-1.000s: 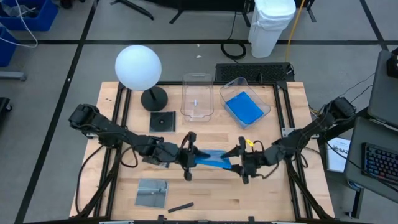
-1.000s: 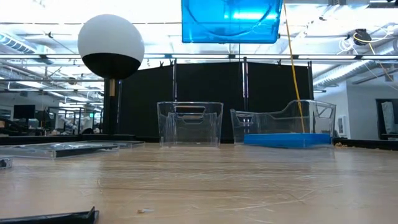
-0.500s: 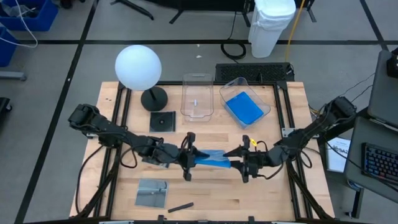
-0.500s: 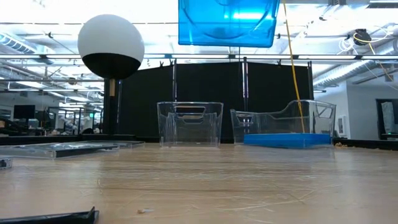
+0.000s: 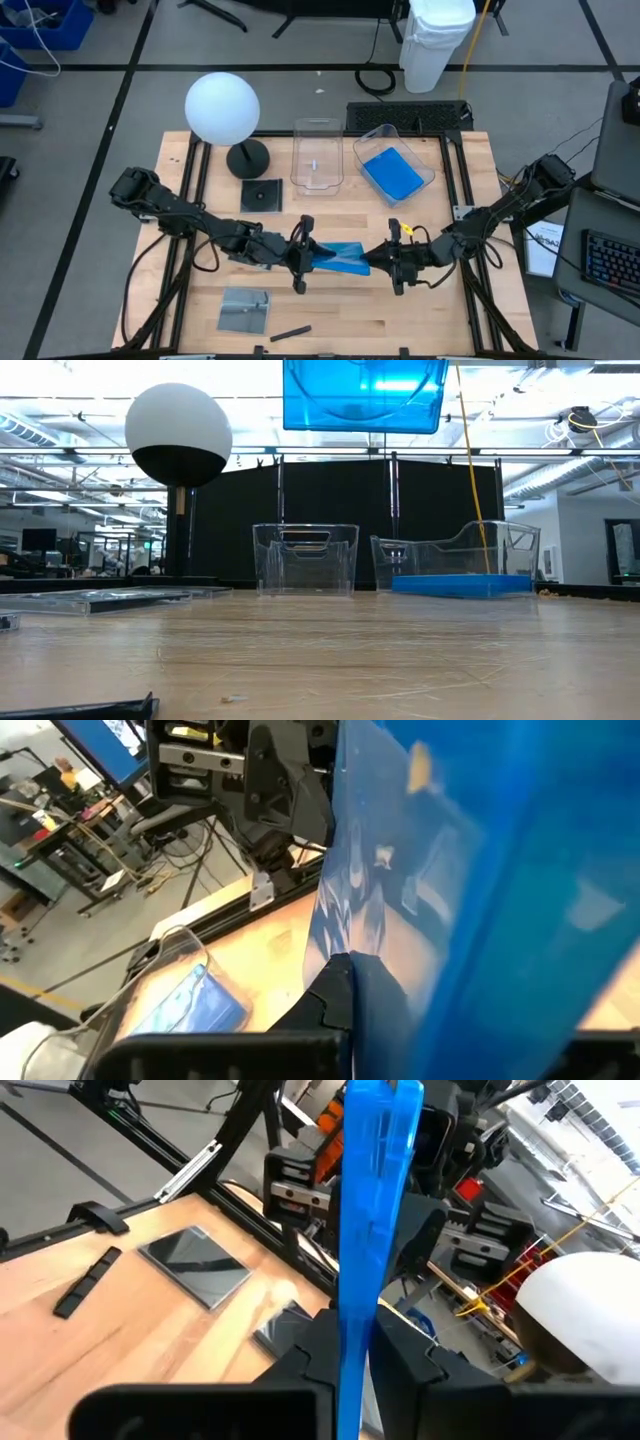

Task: Pick & place jewel cases by type
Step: Put the blue CD case into the right transparent bin

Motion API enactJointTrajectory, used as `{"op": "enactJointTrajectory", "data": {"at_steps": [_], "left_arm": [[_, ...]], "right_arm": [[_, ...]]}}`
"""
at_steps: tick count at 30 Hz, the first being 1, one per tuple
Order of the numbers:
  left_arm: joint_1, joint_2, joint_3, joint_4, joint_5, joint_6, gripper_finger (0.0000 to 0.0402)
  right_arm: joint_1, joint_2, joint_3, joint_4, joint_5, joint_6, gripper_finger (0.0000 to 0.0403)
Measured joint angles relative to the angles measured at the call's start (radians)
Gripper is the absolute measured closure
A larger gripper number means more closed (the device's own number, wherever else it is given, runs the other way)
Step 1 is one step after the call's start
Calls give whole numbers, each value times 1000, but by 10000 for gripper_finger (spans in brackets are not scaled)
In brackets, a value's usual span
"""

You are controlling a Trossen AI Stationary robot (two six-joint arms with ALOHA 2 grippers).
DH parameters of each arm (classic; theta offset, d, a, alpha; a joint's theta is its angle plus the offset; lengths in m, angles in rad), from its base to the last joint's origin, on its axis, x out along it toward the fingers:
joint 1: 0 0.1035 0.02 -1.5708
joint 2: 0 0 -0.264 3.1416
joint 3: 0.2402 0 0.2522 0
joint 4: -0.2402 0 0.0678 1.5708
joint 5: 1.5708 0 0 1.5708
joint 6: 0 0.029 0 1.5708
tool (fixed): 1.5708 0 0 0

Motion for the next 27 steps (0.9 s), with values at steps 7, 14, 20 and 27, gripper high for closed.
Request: {"op": "enactJointTrajectory", "data": {"at_steps": [7,14,20,27], "left_arm": [[0,0,0,8,6,-1,389],[-1,-5,5,37,35,-6,384],[8,2,1,3,24,-16,390],[14,0,1,8,41,-29,390]], "right_arm": [[0,0,-1,17,-19,-5,377],[10,5,-3,179,-107,-6,328],[15,2,-1,272,-121,17,242],[-5,2,-1,235,-109,59,225]]}}
